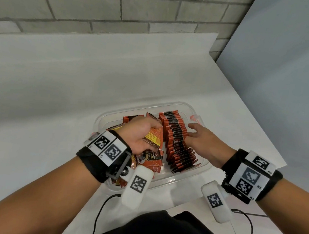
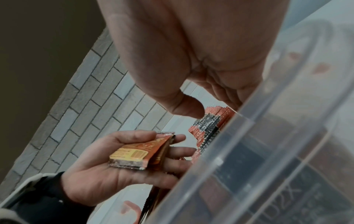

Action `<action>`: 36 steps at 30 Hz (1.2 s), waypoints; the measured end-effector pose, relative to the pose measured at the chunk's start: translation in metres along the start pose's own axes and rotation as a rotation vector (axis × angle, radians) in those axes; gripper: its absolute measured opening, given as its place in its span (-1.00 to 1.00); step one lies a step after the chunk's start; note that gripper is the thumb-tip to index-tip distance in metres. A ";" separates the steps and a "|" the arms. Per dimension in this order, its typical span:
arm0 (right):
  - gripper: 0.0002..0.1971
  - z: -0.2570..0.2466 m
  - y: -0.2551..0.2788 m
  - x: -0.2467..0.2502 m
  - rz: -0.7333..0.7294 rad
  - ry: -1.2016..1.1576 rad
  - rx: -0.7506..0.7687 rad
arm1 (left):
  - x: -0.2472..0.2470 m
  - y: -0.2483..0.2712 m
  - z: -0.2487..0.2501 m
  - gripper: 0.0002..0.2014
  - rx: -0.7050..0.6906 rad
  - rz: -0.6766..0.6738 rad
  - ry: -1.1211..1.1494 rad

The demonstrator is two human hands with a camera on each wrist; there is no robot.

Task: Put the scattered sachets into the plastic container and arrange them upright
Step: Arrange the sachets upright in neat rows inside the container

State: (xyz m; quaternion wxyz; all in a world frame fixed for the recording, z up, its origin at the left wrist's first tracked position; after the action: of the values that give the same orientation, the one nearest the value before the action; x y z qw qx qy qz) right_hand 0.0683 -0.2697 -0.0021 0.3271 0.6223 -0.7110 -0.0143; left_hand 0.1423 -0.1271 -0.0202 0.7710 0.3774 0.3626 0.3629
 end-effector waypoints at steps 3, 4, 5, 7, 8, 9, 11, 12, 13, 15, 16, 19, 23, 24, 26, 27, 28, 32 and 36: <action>-0.45 -0.001 -0.002 0.003 0.066 -0.010 0.010 | -0.001 0.007 -0.003 -0.84 0.040 -0.010 -0.048; -0.45 0.000 -0.003 0.004 0.081 -0.020 0.011 | -0.003 0.007 -0.006 -0.84 0.060 -0.021 -0.058; -0.42 0.000 -0.004 0.003 0.085 -0.032 0.009 | -0.006 0.007 -0.009 -0.83 0.072 -0.034 -0.061; -0.33 0.001 -0.006 0.000 0.078 -0.062 0.001 | -0.010 0.004 -0.013 -0.83 0.070 -0.045 -0.049; -0.31 0.002 -0.007 0.000 0.077 -0.080 0.003 | -0.012 0.002 -0.014 -0.81 0.072 -0.043 -0.030; -0.30 0.002 -0.007 -0.001 0.079 -0.095 0.004 | -0.012 0.001 -0.015 -0.77 0.075 -0.040 -0.013; -0.30 0.003 -0.007 -0.001 0.083 -0.118 0.006 | -0.014 -0.001 -0.016 -0.71 0.079 -0.035 -0.003; -0.28 0.003 -0.008 -0.001 0.084 -0.125 0.010 | -0.015 -0.002 -0.016 -0.69 0.079 -0.035 0.001; -0.25 0.003 -0.008 -0.001 0.083 -0.129 0.015 | -0.016 -0.003 -0.015 -0.68 0.076 -0.040 0.010; -0.12 0.005 -0.008 -0.001 0.078 -0.136 0.024 | -0.018 -0.005 -0.015 -0.68 0.071 -0.044 0.044; -0.09 0.006 -0.008 -0.001 0.081 -0.134 0.025 | -0.018 -0.005 -0.014 -0.69 0.066 -0.044 0.055; -0.17 0.007 -0.009 0.000 0.095 -0.142 0.029 | -0.020 -0.007 -0.015 -0.69 0.066 -0.055 0.069; 0.11 0.010 -0.010 -0.001 0.076 -0.132 0.030 | -0.022 -0.012 -0.022 -0.67 0.094 -0.070 0.100; 0.23 0.014 -0.012 -0.001 0.068 -0.136 0.029 | -0.023 -0.013 -0.023 -0.66 0.098 -0.076 0.107; 0.32 0.015 -0.013 -0.002 0.059 -0.141 0.028 | -0.025 -0.014 -0.025 -0.66 0.104 -0.095 0.122; 0.28 0.012 -0.011 -0.002 0.059 -0.141 0.029 | -0.026 -0.014 -0.025 -0.67 0.103 -0.101 0.124; 0.18 0.009 -0.009 -0.002 0.068 -0.141 0.024 | -0.026 -0.014 -0.025 -0.68 0.100 -0.103 0.122; 0.02 0.011 -0.008 -0.002 0.076 -0.142 0.004 | -0.027 -0.014 -0.026 -0.69 0.103 -0.099 0.124; 0.12 0.008 -0.007 -0.003 0.068 -0.115 0.002 | -0.023 -0.016 -0.028 -0.70 0.134 -0.067 0.130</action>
State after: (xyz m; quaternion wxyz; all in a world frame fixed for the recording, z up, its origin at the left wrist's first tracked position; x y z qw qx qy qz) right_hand 0.0709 -0.2721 -0.0126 0.2854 0.5964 -0.7493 -0.0379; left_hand 0.1128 -0.1447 -0.0398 0.7306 0.3914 0.4477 0.3355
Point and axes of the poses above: each hand's wrist, its own y-axis away from the middle knuckle, its own x-axis out of the back of the hand, z = x × y, the point moved 8 cm from there along -y, towards the middle knuckle, and after that the axes turned 15 degrees about x, right-handed, at the moved point
